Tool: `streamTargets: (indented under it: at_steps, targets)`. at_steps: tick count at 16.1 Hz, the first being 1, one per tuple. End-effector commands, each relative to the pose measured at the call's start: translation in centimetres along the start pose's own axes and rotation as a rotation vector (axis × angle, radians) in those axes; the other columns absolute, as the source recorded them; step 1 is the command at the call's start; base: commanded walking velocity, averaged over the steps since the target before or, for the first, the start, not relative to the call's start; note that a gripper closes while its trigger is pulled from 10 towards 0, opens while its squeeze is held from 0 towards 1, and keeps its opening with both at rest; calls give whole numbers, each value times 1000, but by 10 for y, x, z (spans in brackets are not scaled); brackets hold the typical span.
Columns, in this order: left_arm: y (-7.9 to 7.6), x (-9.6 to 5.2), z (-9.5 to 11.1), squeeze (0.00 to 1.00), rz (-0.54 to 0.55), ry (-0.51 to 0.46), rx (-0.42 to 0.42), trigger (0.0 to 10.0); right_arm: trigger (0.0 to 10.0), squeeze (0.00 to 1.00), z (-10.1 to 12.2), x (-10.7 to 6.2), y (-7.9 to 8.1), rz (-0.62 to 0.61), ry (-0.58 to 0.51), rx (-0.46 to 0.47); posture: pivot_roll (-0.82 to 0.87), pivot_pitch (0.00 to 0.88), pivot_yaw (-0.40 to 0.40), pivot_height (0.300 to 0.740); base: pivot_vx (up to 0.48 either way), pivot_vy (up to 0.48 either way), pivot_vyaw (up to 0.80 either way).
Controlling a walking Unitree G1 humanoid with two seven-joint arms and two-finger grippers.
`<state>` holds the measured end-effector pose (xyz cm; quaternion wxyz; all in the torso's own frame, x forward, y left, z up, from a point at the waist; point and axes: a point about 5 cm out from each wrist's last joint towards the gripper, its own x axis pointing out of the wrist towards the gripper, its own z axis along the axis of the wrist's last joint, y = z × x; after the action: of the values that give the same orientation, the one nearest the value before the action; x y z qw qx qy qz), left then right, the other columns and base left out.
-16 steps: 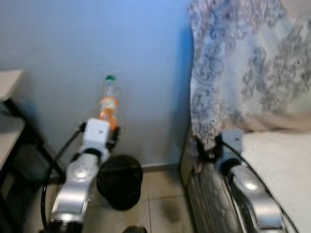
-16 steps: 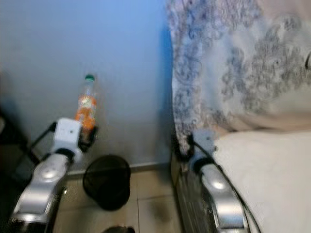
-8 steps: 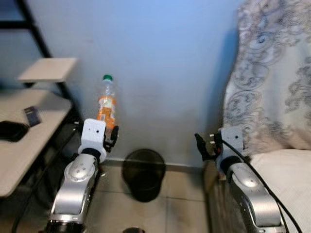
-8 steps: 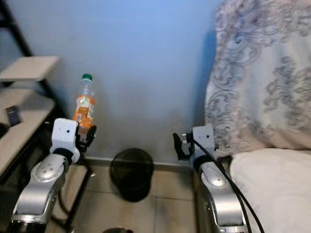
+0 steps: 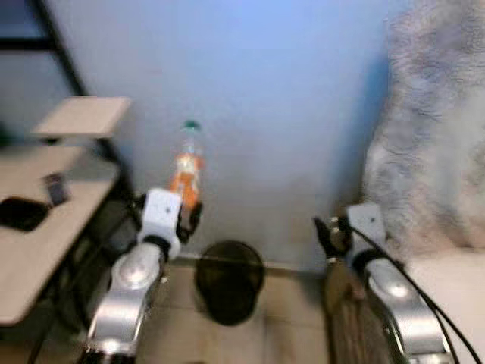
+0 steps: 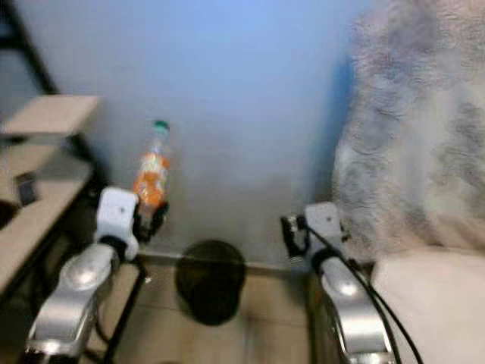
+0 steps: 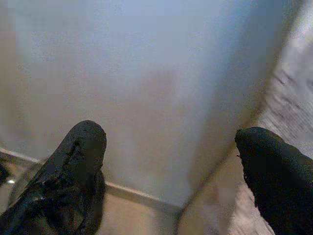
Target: Clean up the room
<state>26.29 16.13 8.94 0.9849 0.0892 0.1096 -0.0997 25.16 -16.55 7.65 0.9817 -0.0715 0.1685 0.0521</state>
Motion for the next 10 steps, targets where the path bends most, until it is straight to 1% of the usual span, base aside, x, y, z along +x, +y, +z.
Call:
streamTargets:
  at_steps: [1, 6, 9, 10]
  targets:
    - [11, -2, 2, 0, 25, -2, 16, 10000, 10000, 0, 6, 3, 8, 31, -20, -7, 1, 0, 8, 740, 304, 0, 0]
    - [8, -5, -1, 0, 11, 3, 24, 10000, 10000, 0, 4, 2, 7, 31, -14, -30, -4, 0, 3, 740, 295, 0, 0]
    - [6, -8, -3, 0, -19, 9, 40, 10000, 10000, 0, 4, 2, 7, 32, -21, -52, -3, 0, 3, 740, 284, 0, 0]
    - [6, -9, -3, 0, -23, 10, 41, 10000, 10000, 0, 3, 2, 7, 36, -15, -45, -2, 0, 4, 740, 281, 0, -400]
